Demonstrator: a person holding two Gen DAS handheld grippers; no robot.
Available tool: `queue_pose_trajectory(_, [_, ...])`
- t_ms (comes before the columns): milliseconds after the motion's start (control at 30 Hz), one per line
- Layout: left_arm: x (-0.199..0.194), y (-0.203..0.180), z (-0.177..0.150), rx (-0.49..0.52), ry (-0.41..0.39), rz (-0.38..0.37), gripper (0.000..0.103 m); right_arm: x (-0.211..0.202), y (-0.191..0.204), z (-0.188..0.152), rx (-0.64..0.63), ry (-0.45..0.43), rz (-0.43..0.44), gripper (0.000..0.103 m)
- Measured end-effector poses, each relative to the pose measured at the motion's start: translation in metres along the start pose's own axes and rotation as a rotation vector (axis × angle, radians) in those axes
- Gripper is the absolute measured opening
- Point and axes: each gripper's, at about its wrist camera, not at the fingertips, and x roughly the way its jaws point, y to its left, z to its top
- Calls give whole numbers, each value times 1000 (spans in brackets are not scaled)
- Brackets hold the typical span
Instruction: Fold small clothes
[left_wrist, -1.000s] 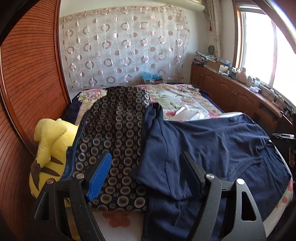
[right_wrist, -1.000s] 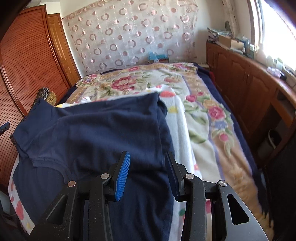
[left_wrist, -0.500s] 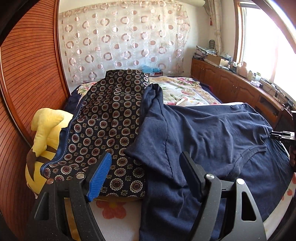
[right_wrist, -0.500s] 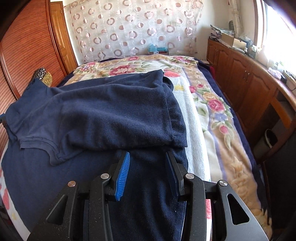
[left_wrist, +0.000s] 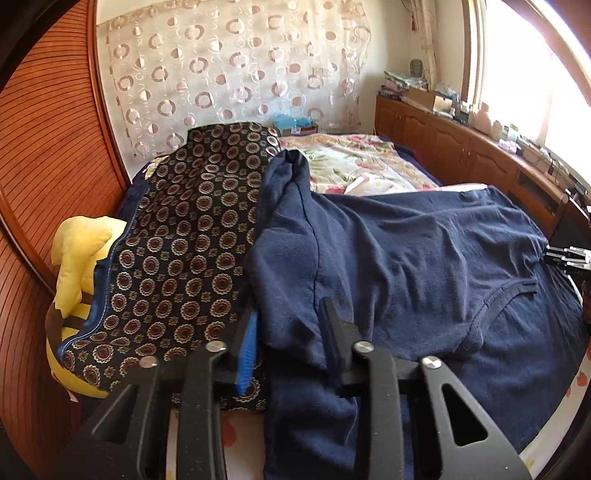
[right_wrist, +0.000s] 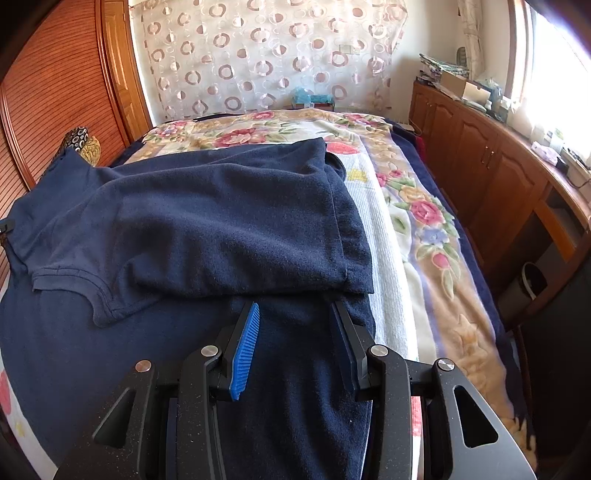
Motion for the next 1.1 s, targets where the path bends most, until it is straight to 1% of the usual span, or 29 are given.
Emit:
queue_pose_trajectory(67, [0,-4,0,22,10,12,21,-1,-2,1,2,0,4,41])
queue_pose_trajectory(100, [-1,-5,-1,28,6,17,10,-1,-2,1,2,0,5,41])
queue_pose_trajectory(133, [-4,-6,-1,31,-2,21,6,-1,-2,1,1,0,4,41])
queue_pose_trajectory(200, [-13,-7,-1,20,-36,18,4,-1,-1,0,-3,1,-1,41])
queue_pose_trajectory(300, [-28,-12,-2,5,-82,-5,4,-2,-2,0,-6,1,-2,41])
queue_pose_trajectory(433, [-39,-19,-4,-12,-116,-39,4,-3,-3,0,-6,1,0,41])
queue_pose_trajectory(667, [-35,-27,-15,-33,-115,-61,4,-4,-8,0,14,-1,13,41])
queue_pose_trajectory(733, [-34,-28,-17,-32,-114,-55,4,-5,-13,-1,49,-5,42,41])
queue_pose_trajectory(800, [-35,-30,-21,-30,-117,-64,4,-7,-23,-3,114,-10,94,41])
queue_pose_trajectory(867, [-34,-32,-23,-26,-117,-69,4,-7,-30,-5,154,-12,124,41])
queue_pose_trajectory(1033, [-34,-35,-25,-23,-118,-70,4,-2,-29,-2,162,-5,132,42])
queue_pose_trajectory(1100, [-35,-36,-25,-27,-121,-71,4,2,-24,2,158,-3,155,43])
